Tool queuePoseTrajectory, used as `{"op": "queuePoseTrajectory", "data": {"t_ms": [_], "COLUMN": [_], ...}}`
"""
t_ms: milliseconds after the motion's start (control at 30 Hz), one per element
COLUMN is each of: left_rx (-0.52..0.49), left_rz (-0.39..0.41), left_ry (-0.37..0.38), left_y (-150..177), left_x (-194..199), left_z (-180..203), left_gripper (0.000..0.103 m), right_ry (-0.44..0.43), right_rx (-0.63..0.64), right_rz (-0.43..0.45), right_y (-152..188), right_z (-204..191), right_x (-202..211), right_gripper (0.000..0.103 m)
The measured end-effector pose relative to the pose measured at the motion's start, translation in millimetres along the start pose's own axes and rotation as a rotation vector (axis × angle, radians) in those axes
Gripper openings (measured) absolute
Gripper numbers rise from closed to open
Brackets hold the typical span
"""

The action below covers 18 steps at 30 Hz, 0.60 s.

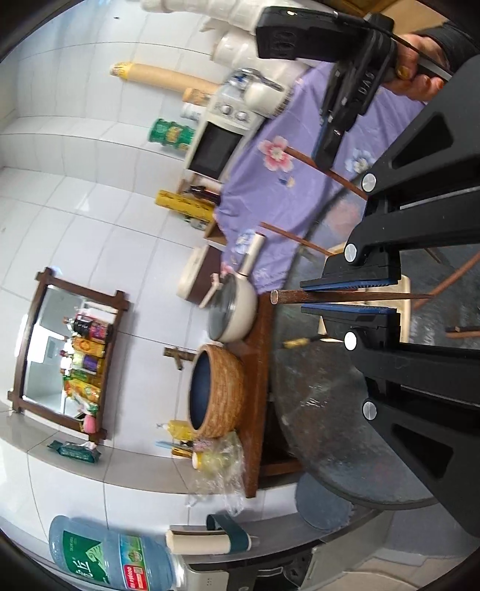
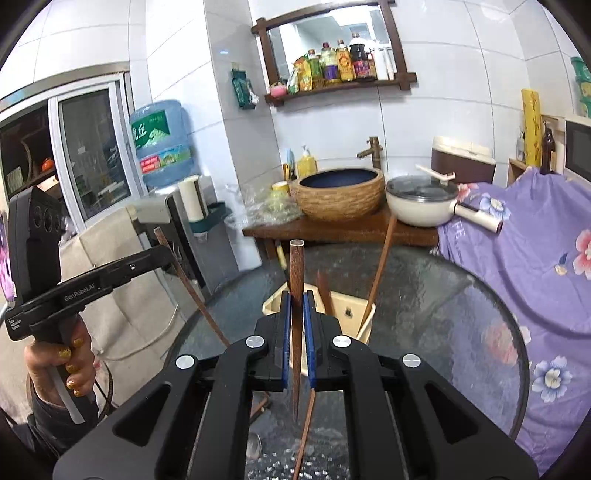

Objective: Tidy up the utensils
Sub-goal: 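Lower both chopsticks into the holder and open both tools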

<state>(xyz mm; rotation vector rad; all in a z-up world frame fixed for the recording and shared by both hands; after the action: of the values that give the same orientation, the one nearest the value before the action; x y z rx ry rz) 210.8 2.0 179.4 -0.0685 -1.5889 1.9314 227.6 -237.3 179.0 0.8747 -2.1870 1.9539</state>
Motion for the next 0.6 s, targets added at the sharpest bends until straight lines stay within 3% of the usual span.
{"op": "queuePoseTrajectory", "data": {"t_ms": [333,600], "left_rx": [0.134,0.097], "left_rz": [0.177,0.199], "left_ry": [-0.013,-0.101], "left_y": [-62.0,-53.5], "left_x": [-4.8,-44.7], "left_z": [-8.5,-6.5], "left_gripper": [0.007,0.007], "right_ry": [0.079,0.149], "right_rx": [0.004,0.0], "right_rz": [0.154,0.153], "right_y": [-68.5,-60.6], "right_z": [-0.8,13.8], "right_x": [2.9,-34.1], "right_gripper": [0.008,0.007]}}
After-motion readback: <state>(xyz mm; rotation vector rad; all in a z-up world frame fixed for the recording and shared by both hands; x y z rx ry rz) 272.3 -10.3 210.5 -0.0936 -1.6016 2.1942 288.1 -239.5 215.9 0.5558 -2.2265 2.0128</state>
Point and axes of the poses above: each gripper's, at about its wrist camera, not at the fingertips, and x roughly against the way its jaws point, z to its right, y to its underside, the point moved 1 cm from there along -x, roughly the way its jaws point, and after that the axes turned 2 degrees about y, right-handed, at the moved point
